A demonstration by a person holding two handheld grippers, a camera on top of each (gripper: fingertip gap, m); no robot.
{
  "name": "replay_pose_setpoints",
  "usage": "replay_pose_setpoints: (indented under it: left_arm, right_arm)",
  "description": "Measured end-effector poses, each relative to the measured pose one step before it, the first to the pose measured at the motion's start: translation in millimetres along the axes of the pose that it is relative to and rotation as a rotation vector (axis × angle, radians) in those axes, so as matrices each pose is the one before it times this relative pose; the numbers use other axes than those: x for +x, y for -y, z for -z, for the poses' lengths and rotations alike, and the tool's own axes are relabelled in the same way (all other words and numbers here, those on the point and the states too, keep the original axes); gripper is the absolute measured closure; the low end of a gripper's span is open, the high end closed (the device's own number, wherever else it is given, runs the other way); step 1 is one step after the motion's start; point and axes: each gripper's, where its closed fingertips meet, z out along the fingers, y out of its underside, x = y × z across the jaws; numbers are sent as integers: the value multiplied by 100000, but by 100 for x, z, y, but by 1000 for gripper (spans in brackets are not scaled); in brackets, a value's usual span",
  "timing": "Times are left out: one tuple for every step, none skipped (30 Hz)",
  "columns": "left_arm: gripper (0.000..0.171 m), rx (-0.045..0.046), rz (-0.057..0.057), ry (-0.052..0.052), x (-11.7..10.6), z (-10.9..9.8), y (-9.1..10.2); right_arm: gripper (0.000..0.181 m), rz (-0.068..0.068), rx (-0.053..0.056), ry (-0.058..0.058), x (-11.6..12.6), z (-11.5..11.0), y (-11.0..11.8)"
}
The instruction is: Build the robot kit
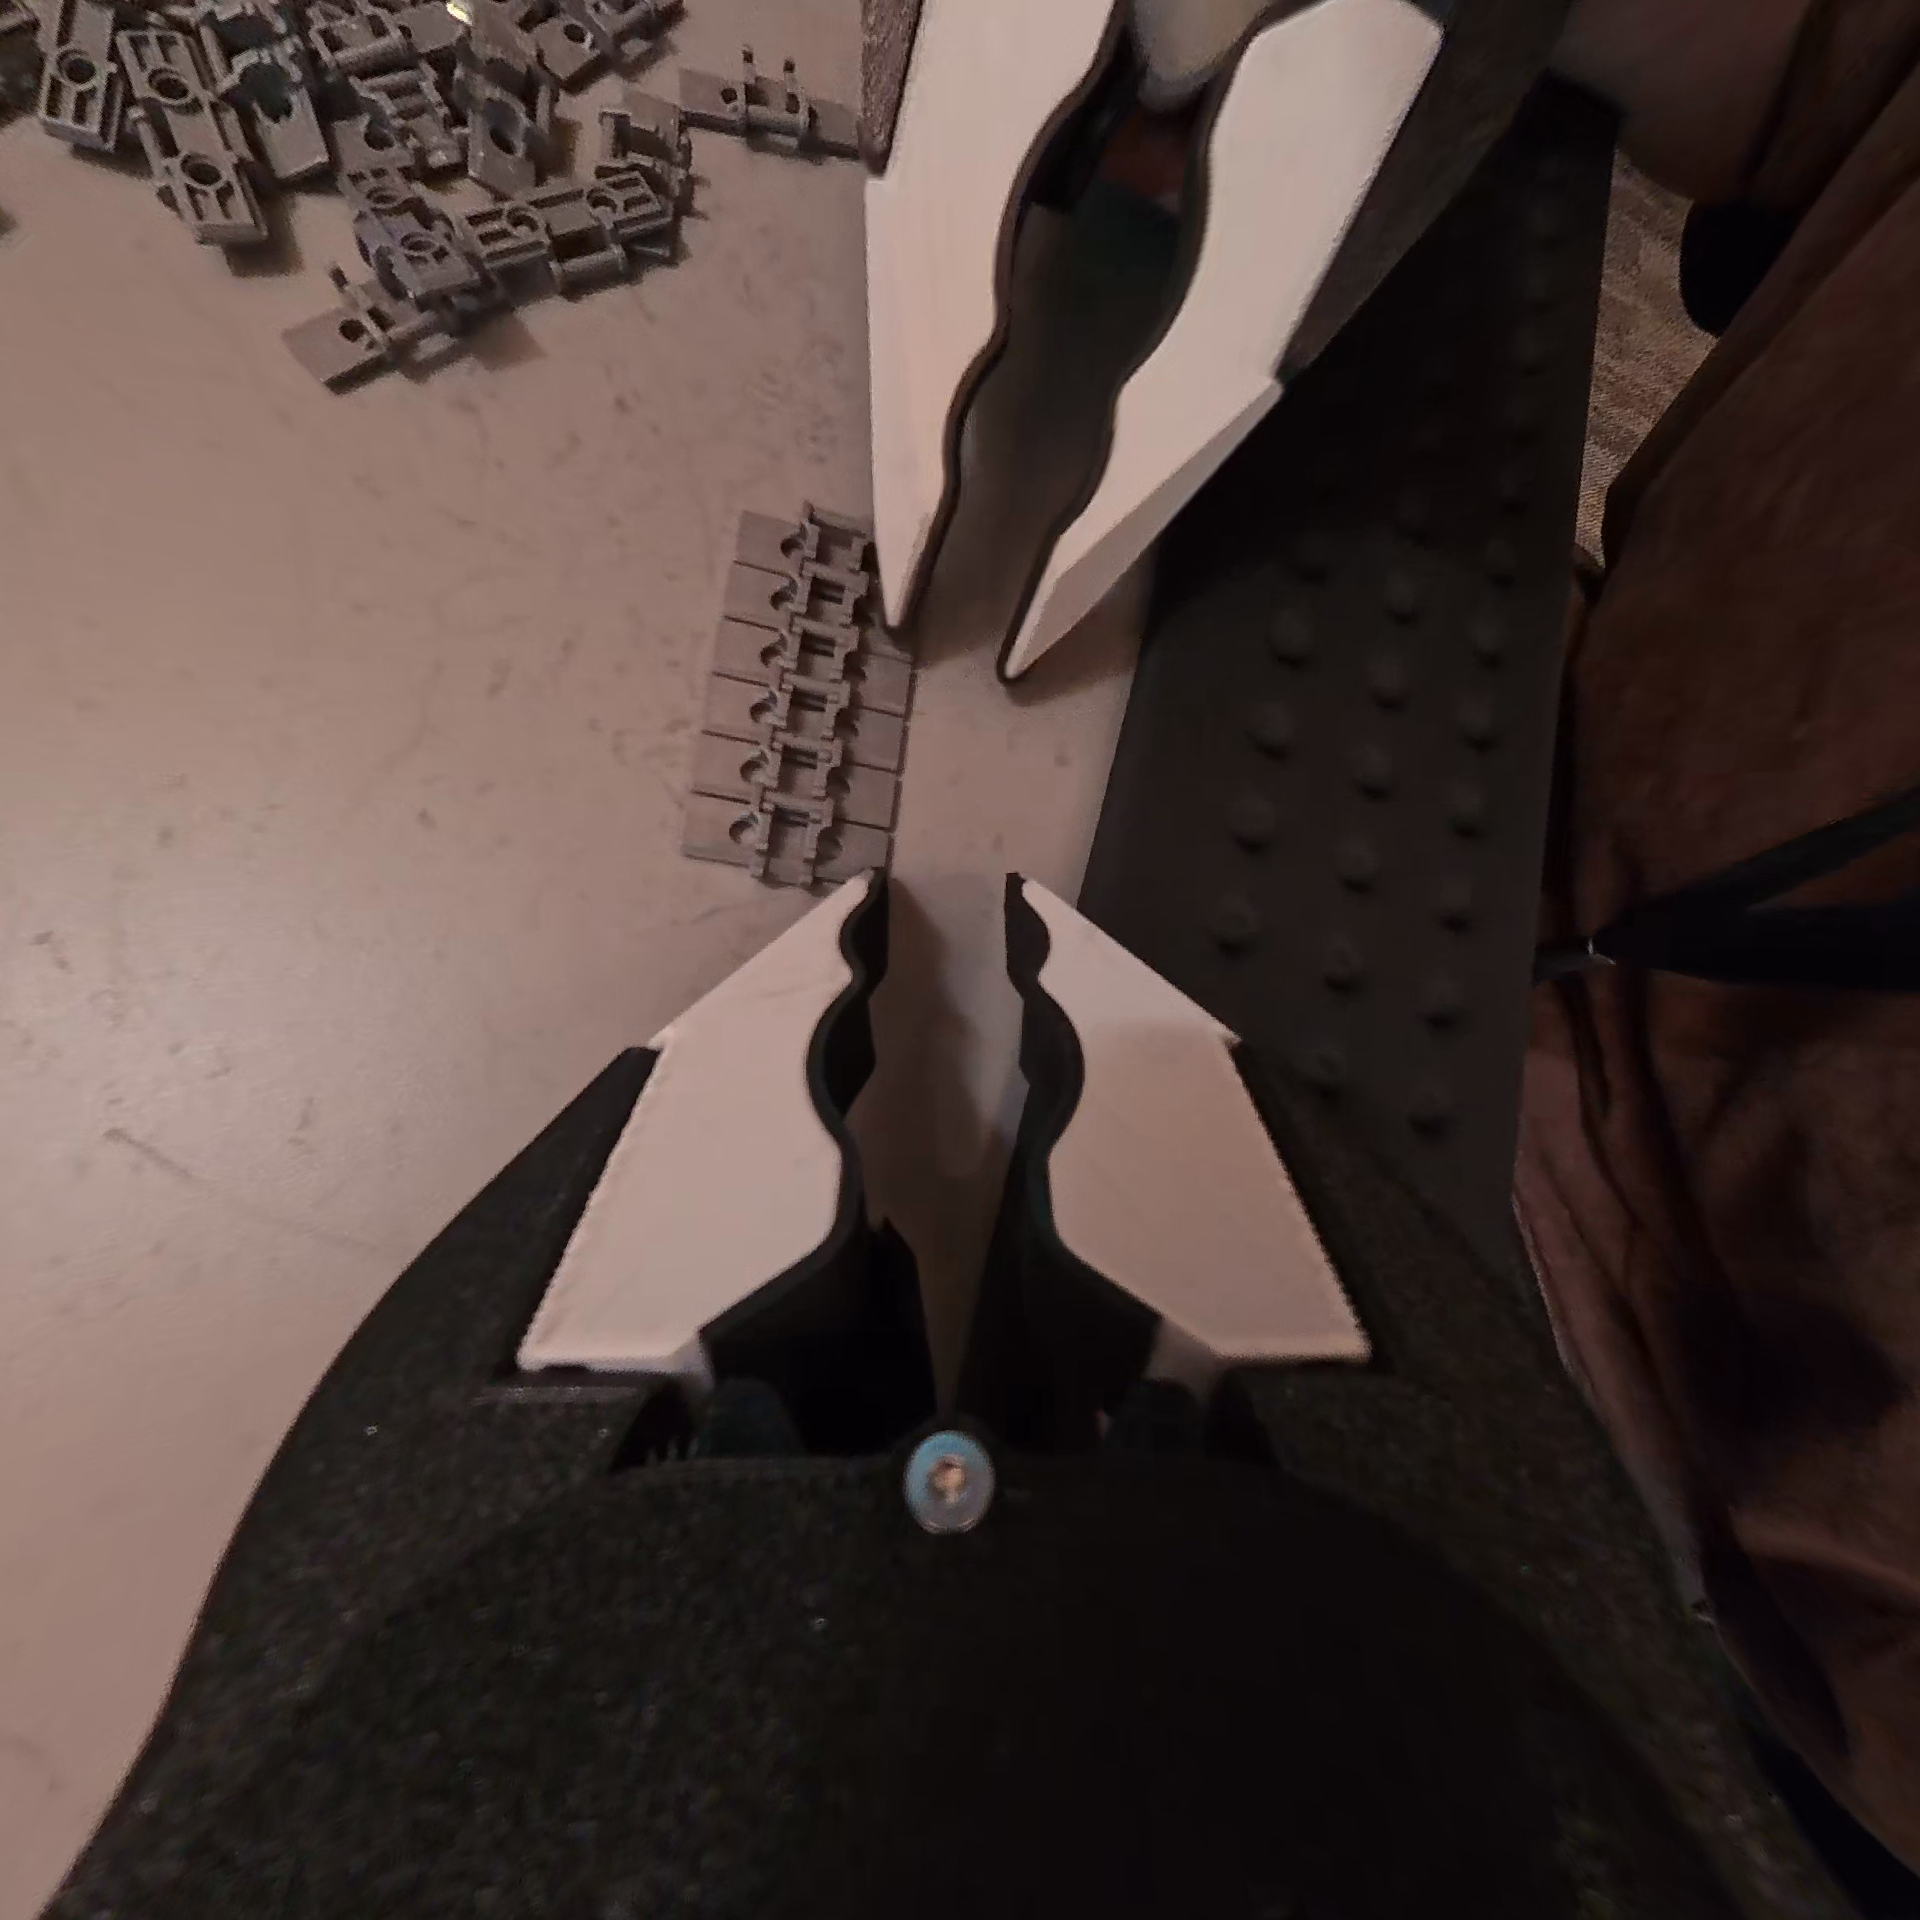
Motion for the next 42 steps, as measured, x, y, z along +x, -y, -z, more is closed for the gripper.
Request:
replay_pose_setpoints:
  left_arm:
    - [150, 73, -234, -33, 35, 7, 24]
    - [149, 302, -342, -63, 60, 1, 95]
    - [149, 1027, -248, -18, 59, -22, 290]
    - [149, 2506, -99, -4, 75, -27, 618]
    - [149, 3209, 182, -800, 189, -46, 768]
    - [148, 2223, 478, -1361, 238, -109, 607]
    - [148, -85, 263, -979, 138, -200, 176]
    - [148, -2119, 31, -348, 12, -293, -237]
    - [148, -2776, 422, -52, -65, -307, -348]
    - [148, -2046, 620, 207, -101, -239, -256]
    - [148, -1104, 570, 745, -165, -128, -125]
    - [148, -435, 519, 478, -102, -53, -48]
    - [149, -194, 437, 416, -91, -29, -30]
    - [149, -154, 206, -139, 5, -26, -16]
    - [149, -39, 157, -167, 2, -4, 0]
    - [149, 31, 335, -321, 5, -2, 2]
    - [149, 102, 419, -371, -1, 5, 8]
    - [149, 74, 264, -231, 1, 7, 5]
    - [149, 1, -124, 11, 9, -5, -3]
    - [149, -86, -411, 140, 24, -4, -4]
    - [149, 7, -739, 402, 21, 5, 13]
    - [149, 293, -960, 546, 34, 10, 53]
    - [149, 586, -1071, 449, 61, 23, 113]
    - [149, 643, -1039, 251, 79, 1, 147]
    - [149, 595, -733, -78, 89, -32, 172]
    - [149, 1011, -130, 356, -34, -37, 260]
    - [149, 835, 368, 277, -66, -37, 218]
    - [148, -286, 535, -219, -22, -89, 13]
    - [149, -1803, 760, 210, -108, -181, -245]
    - [149, -2220, 516, 120, -52, -252, -292]
    - [150, -445, -444, 29, 66, -61, -5]
    - [150, -243, -910, 464, 34, -11, -8]
    - [150, -41, -778, 516, 7, 2, -10]
    - [149, 141, -551, 348, 26, 7, -10]
    - [149, 296, -633, 87, 44, 29, 13]
    - [148, 909, -739, -317, 102, 78, 89]
    - [148, 1903, -538, -330, 75, 186, 226]
    - [148, 2951, -471, -482, 90, 300, 362]
    - [148, 4111, -438, -664, 82, 395, 495]
    - [148, 5239, -113, -799, 31, 519, 631]
    - [148, 6916, 419, -700, -87, 682, 853]
    - [148, 8382, 1394, -758, -185, 861, 1028]
  right_arm:
    - [162, -457, -1926, -347, 134, -138, -427]
    - [164, -198, 1314, -24, 35, 25, 130]
    - [164, -159, -399, 138, -9, -2, -12]
    - [164, 187, -122, -235, 3, -12, -1]
    - [164, 423, -7, -267, -1, -29, 23]
    - [163, 405, -37, -182, -24, -24, 16]
    - [163, 267, -39, -163, -20, -6, 13]
    - [163, 116, 11, 75, -34, 6, 7]
    - [162, 47, 44, 12, -19, 18, -15]
    - [162, 144, 14, -195, 13, 20, -5]
    - [162, 489, -102, -488, 16, 27, 5]
    - [162, 1072, 184, -1087, 47, 14, 78]
    - [162, 1877, 795, -695, -133, -12, 218]
    - [163, 2357, 889, -447, -256, -34, 324]
    - [163, 2615, 763, -786, -234, -64, 344]
    - [163, 2476, 529, -1217, -130, -59, 335]
    - [163, 1868, 475, -1312, -47, -42, 292]
    - [163, 875, 176, -891, 8, -62, 175]
    - [163, -85, -341, -311, 29, -67, 21]
    - [163, -719, -842, 365, 8, -108, -160]
    - [163, -774, -1539, 417, 27, -137, -336]
    - [164, -136, -2478, -263, 93, -192, -501]
    - [165, 461, -467, 264, -56, -75, -149]
    - [167, 188, -324, 831, -162, -32, -53]
    - [168, -331, 317, 271, -26, -33, 65]
    - [168, -636, -198, 410, 6, -4, -9]
    - [168, -428, 0, 203, 21, 13, -8]
    - [167, -298, 138, -157, 36, 17, -11]
    - [166, -101, 128, -267, 39, 41, -4]
    - [165, 186, 55, -539, 62, 57, -35]
    - [165, 336, 480, -153, 22, 93, 1]
    - [165, -195, 977, -192, 107, 149, 53]
    - [165, -798, 1444, -546, 257, 222, 115]
    - [164, -1216, 2205, -601, 345, 317, 204]
    - [163, -1743, 2376, -916, 483, 342, 210]
    - [162, -2156, 2403, -744, 521, 289, 215]
    - [161, -2711, 2112, -43, 468, 198, 204]
    - [157, -2852, 1273, 889, 329, 54, 157]
    - [155, -2185, 577, 1260, 206, -58, 154]
    - [154, -740, 663, 1150, 77, -91, 257]
    - [154, 1014, 895, 1419, -103, -134, 365]
    - [154, 2283, 163, 457, -23, -143, 336]
